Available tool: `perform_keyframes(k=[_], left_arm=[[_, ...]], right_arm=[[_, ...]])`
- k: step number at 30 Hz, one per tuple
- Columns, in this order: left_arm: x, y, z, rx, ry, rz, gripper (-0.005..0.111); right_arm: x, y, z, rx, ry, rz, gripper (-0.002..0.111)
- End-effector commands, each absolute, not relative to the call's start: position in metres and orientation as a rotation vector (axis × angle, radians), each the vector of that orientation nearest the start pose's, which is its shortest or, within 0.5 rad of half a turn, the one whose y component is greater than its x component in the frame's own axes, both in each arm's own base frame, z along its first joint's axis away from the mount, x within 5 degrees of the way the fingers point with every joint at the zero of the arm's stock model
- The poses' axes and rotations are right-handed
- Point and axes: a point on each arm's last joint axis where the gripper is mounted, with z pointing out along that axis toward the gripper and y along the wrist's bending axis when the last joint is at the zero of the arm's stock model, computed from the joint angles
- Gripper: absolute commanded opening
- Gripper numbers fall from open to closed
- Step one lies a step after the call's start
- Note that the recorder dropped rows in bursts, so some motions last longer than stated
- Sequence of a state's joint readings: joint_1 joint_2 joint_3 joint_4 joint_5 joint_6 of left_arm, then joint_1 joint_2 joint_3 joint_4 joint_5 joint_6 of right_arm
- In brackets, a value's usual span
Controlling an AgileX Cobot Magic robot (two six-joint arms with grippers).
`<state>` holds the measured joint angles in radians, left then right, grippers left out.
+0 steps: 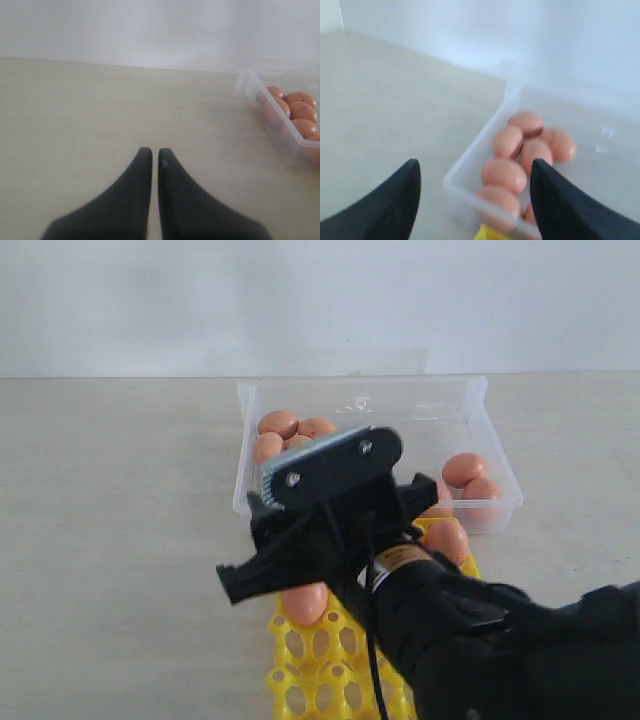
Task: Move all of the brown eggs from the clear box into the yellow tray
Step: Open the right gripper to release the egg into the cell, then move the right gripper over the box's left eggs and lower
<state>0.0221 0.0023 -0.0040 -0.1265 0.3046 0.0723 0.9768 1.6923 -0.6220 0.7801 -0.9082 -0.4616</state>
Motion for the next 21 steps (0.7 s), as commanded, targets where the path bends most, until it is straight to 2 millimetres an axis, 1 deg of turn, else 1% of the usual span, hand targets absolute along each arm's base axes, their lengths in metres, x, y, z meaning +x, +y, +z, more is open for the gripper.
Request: perform_keyframes(k=[1, 2, 3, 4, 5, 7, 8, 9, 10, 12, 13, 14, 16, 17, 18, 19, 21], left_arm=[[0.055, -0.002, 0.187, -0.027, 1.773, -0.048, 0.004], [0.055, -0.002, 0.187, -0.027, 1.773, -0.048, 0.004], [0.055, -0.002, 0.187, -0.027, 1.773, -0.048, 0.004], [0.055, -0.002, 0.187, -0.027, 1.773, -0.048, 0.004], [0.055, -0.002, 0.187, -0.027, 1.773, -0.048, 0.004], [0.055, -0.002, 0.187, -0.027, 1.773, -0.048, 0.004], [0.055, -0.002, 0.187, -0.027, 1.773, -0.048, 0.004], [0.055, -0.002, 0.187, -0.027, 1.773, -0.048, 0.004], [0.055, -0.002, 0.187, -0.027, 1.773, -0.048, 0.004], [0.055, -0.002, 0.187, -0.027, 1.773, -0.048, 0.004], [0.055, -0.002, 0.187, -0.027, 1.773, -0.048, 0.004], [0.055, -0.002, 0.187, -0.027, 1.773, -0.048, 0.004], [0.055, -0.002, 0.187, -0.027, 1.773, -0.048, 0.004], [0.055, -0.002, 0.187, -0.027, 1.773, -0.048, 0.004], [0.055, -0.002, 0.187, -0.027, 1.773, -0.048, 0.004], [0.055, -0.002, 0.187, -0.027, 1.773, -0.048, 0.004], [0.055, -0.002, 0.187, -0.027, 1.773, -0.048, 0.004]], right_arm=[[0.204, 0.211, 0.215, -0.297, 1.756, 0.293, 0.047], [0.196, 0.216, 0.206, -0.375, 1.907, 0.366, 0.027], [0.192, 0.218, 0.201, -0.420, 1.966, 0.395, 0.018], [0.183, 0.223, 0.189, -0.511, 2.086, 0.447, 0.000], [0.179, 0.225, 0.183, -0.549, 2.143, 0.465, 0.000], [0.180, 0.226, 0.176, -0.559, 2.163, 0.449, 0.000], [0.183, 0.226, 0.174, -0.566, 2.142, 0.419, 0.000], [0.187, 0.225, 0.175, -0.579, 2.085, 0.363, 0.000], [0.192, 0.224, 0.180, -0.589, 2.004, 0.302, 0.000], [0.209, 0.222, 0.208, -0.521, 1.752, 0.141, 0.000], [0.222, 0.219, 0.226, -0.461, 1.640, 0.057, 0.000], [0.233, 0.217, 0.234, -0.431, 1.624, 0.028, 0.000], [0.261, 0.209, 0.241, -0.361, 1.695, 0.037, 0.000], [0.279, 0.203, 0.241, -0.335, 1.780, 0.071, 0.000], [0.299, 0.195, 0.239, -0.318, 1.885, 0.134, 0.000], [0.314, 0.193, 0.239, -0.341, 1.984, 0.237, 0.000], [0.346, 0.176, 0.235, -0.389, 2.171, 0.455, 0.000]])
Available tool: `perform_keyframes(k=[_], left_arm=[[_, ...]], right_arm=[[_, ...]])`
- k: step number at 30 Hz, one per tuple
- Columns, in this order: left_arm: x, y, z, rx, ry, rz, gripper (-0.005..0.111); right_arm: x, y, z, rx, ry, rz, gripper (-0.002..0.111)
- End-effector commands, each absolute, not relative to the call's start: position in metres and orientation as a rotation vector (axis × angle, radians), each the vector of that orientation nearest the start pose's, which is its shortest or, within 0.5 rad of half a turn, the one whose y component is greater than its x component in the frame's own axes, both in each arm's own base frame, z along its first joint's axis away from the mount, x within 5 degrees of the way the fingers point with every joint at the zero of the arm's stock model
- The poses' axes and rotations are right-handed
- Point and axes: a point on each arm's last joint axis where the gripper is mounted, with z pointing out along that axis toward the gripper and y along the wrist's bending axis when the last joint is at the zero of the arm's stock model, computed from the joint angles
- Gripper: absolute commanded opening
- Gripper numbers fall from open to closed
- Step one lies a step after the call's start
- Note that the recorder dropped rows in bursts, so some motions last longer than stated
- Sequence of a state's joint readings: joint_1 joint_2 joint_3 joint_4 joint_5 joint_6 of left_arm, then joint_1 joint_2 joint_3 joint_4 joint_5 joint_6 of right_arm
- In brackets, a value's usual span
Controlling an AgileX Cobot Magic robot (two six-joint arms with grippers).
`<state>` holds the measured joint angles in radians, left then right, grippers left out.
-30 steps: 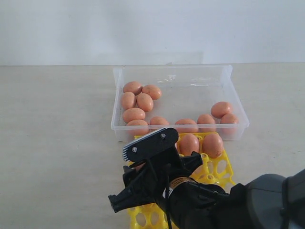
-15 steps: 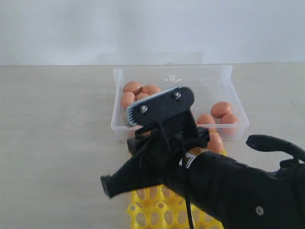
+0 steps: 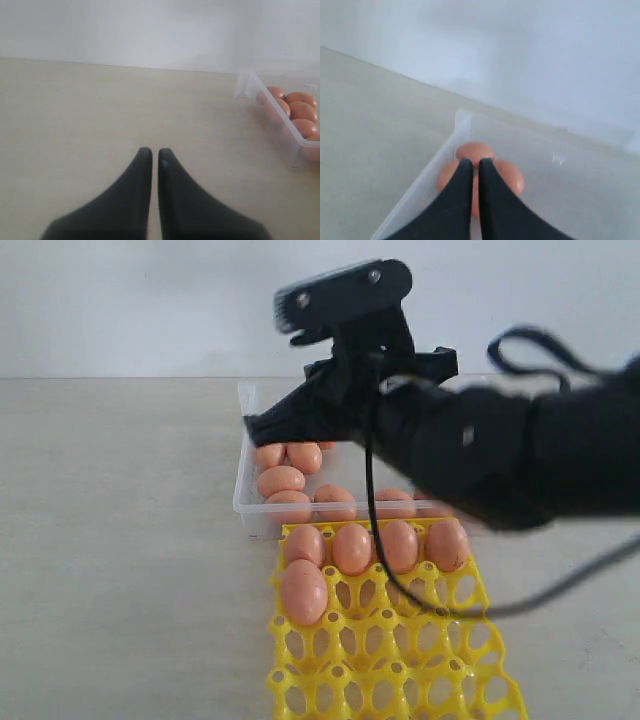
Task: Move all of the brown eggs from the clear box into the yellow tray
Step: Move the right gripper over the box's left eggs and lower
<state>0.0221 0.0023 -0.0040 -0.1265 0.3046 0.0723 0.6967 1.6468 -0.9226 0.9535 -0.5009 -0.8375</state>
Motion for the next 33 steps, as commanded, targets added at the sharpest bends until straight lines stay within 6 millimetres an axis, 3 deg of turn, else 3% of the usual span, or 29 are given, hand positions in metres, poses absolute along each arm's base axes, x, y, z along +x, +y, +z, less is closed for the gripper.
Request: perform_keyframes(k=[1, 4, 8, 11, 13, 15, 22, 33], left_arm=[[0.055, -0.002, 0.187, -0.027, 1.773, -0.048, 0.004], [0.055, -0.002, 0.187, -0.027, 1.773, -0.048, 0.004], [0.055, -0.002, 0.187, -0.027, 1.773, -0.048, 0.004], [0.055, -0.002, 0.187, -0.027, 1.773, -0.048, 0.004], [0.055, -0.002, 0.187, -0.027, 1.773, -0.048, 0.004], [0.055, -0.002, 0.187, -0.027, 1.773, -0.048, 0.004], [0.055, -0.002, 0.187, -0.027, 1.773, -0.048, 0.004], [0.055, -0.002, 0.187, -0.027, 1.773, -0.048, 0.004]], right_arm=[[0.358, 0.165, 0.234, -0.370, 2.229, 0.534, 0.000], [0.391, 0.147, 0.228, -0.359, 2.317, 0.669, 0.000], [0.420, 0.149, 0.223, -0.482, 2.270, 0.605, 0.004], [0.434, 0.160, 0.217, -0.561, 2.235, 0.550, 0.026], [0.442, 0.164, 0.203, -0.546, 2.240, 0.521, 0.045], [0.449, 0.164, 0.188, -0.493, 2.270, 0.524, 0.055], [0.450, 0.168, 0.142, -0.469, 2.410, 0.589, 0.056], [0.465, 0.166, 0.120, -0.418, 2.389, 0.513, 0.056]])
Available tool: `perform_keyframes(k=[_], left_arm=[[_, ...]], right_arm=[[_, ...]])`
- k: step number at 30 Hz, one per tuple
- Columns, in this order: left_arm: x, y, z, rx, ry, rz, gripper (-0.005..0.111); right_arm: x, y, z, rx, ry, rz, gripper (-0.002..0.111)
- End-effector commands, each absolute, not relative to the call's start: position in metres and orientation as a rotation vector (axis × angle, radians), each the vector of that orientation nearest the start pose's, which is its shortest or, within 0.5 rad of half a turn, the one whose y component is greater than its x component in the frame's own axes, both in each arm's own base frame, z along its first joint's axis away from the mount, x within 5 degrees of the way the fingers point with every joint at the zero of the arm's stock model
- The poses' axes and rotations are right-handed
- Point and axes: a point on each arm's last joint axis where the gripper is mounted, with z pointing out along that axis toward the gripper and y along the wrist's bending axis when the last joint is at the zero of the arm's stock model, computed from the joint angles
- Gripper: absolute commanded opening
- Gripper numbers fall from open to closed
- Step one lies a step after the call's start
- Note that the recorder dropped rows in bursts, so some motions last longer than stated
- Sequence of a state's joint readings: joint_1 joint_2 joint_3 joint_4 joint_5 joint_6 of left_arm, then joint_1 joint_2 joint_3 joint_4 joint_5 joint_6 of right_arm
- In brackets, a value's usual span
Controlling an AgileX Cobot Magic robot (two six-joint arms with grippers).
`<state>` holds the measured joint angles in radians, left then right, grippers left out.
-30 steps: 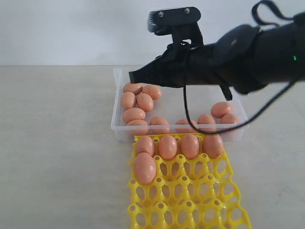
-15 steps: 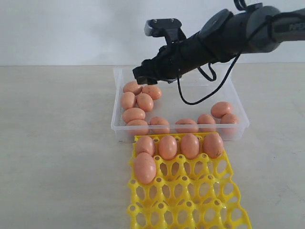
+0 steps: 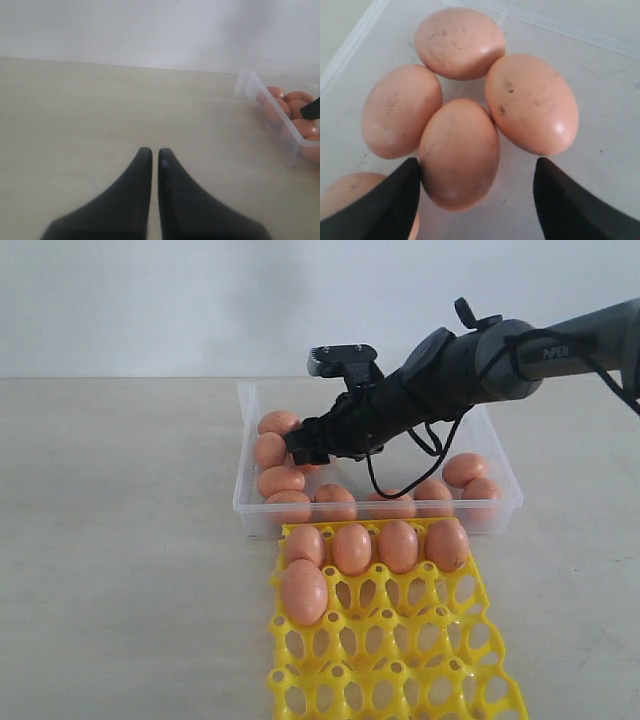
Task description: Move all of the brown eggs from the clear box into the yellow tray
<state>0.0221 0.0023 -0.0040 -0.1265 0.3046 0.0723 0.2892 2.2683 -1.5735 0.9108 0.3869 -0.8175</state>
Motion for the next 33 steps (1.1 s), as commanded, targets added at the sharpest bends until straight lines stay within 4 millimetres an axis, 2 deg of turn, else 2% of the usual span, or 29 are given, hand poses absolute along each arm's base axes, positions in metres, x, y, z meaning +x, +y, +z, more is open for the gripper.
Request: perform_keyframes(k=[1, 10, 25, 30, 33], left_arm=[[0.0546, -0.0022, 0.1870, -0.027, 1.773, -0.048, 0.004], [0.0546, -0.0022, 0.1870, -0.027, 1.773, -0.048, 0.004], [0.0546, -0.0022, 0.1870, -0.027, 1.773, -0.048, 0.004], [0.0546, -0.0022, 0.1870, -0.027, 1.773, -0.048, 0.004], [0.0546, -0.0022, 0.1870, -0.027, 1.773, -0.048, 0.004]], right_arm=[[0.4662, 0.1665, 0.1163, -0.418, 2.395, 0.512, 0.056], [0.4702, 0.1669, 0.1074, -0.427, 2.394, 0.497, 0.056], [0.4677, 0.1688, 0.1067, -1.070, 2.150, 0.273, 0.056], [0.4667, 0.1694, 0.1065, -1.208, 2.074, 0.228, 0.056], [0.4673, 0.1693, 0.1068, -1.210, 2.066, 0.220, 0.056]])
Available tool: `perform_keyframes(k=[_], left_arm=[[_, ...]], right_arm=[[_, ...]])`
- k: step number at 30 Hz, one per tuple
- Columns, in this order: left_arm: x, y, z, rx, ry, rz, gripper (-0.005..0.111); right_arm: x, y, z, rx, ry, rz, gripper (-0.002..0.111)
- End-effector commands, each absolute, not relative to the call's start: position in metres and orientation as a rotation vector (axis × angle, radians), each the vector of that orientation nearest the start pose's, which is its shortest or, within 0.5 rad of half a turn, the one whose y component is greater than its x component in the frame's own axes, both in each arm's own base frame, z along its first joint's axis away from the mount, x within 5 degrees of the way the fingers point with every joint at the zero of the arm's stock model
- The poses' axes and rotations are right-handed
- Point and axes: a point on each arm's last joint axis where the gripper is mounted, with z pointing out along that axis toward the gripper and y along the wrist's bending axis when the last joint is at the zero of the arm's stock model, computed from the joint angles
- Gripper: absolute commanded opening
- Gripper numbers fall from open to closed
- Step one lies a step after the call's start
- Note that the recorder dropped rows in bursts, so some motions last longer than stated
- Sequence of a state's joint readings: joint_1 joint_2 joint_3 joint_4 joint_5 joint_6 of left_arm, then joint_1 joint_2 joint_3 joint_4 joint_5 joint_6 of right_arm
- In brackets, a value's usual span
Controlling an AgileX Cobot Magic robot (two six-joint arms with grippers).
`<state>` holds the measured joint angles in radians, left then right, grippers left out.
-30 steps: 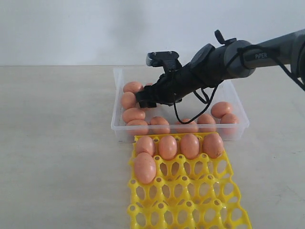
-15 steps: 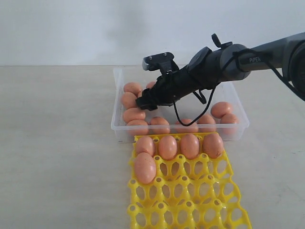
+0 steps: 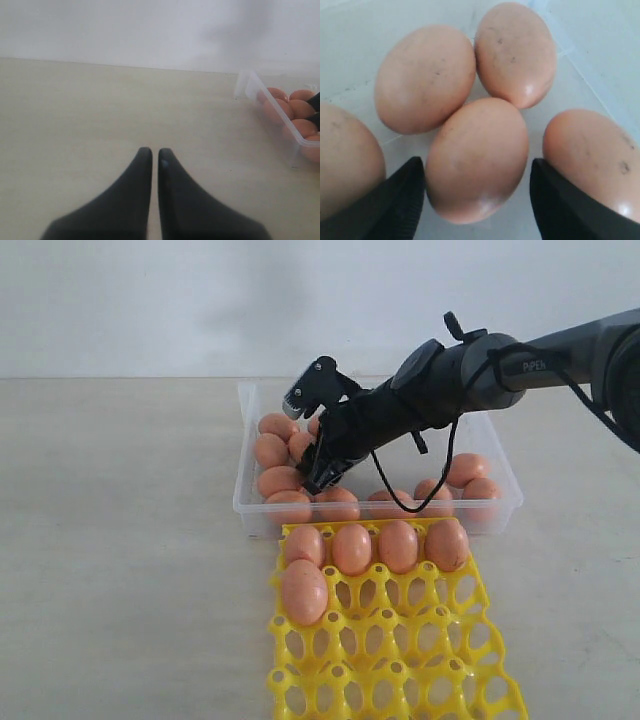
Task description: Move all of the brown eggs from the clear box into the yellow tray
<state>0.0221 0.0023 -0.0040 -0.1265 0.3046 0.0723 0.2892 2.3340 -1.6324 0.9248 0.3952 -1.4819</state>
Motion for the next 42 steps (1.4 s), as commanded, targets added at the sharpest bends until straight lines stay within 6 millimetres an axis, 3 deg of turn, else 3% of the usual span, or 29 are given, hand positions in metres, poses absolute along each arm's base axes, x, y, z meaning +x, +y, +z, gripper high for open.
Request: perform_keyframes(k=[1, 7, 15, 22, 29, 37, 40, 42], left_arm=[[0.055, -0.002, 0.187, -0.027, 1.773, -0.048, 0.004], [0.055, -0.002, 0.187, -0.027, 1.773, -0.048, 0.004], [0.055, -0.002, 0.187, -0.027, 1.773, -0.048, 0.004], [0.055, -0.002, 0.187, -0.027, 1.773, -0.048, 0.004], [0.055, -0.002, 0.187, -0.027, 1.773, -0.048, 0.004], [0.055, -0.002, 0.187, -0.027, 1.773, -0.048, 0.004], [0.055, -0.002, 0.187, -0.027, 1.773, -0.048, 0.004], [0.055, -0.002, 0.187, -0.027, 1.773, -0.048, 0.004]], right_arm=[[0.468, 0.170, 0.107, -1.181, 2.073, 0.234, 0.056], [0.473, 0.175, 0.116, -0.871, 2.122, 0.394, 0.056], [0.478, 0.173, 0.119, -0.770, 2.126, 0.392, 0.056], [0.477, 0.174, 0.119, -0.714, 2.154, 0.439, 0.030], [0.476, 0.175, 0.119, -0.705, 2.169, 0.468, 0.027], [0.468, 0.181, 0.144, -0.796, 2.120, 0.552, -0.001], [0.467, 0.180, 0.144, -0.783, 2.142, 0.551, 0.005], [0.467, 0.177, 0.141, -0.796, 2.174, 0.506, 0.022]])
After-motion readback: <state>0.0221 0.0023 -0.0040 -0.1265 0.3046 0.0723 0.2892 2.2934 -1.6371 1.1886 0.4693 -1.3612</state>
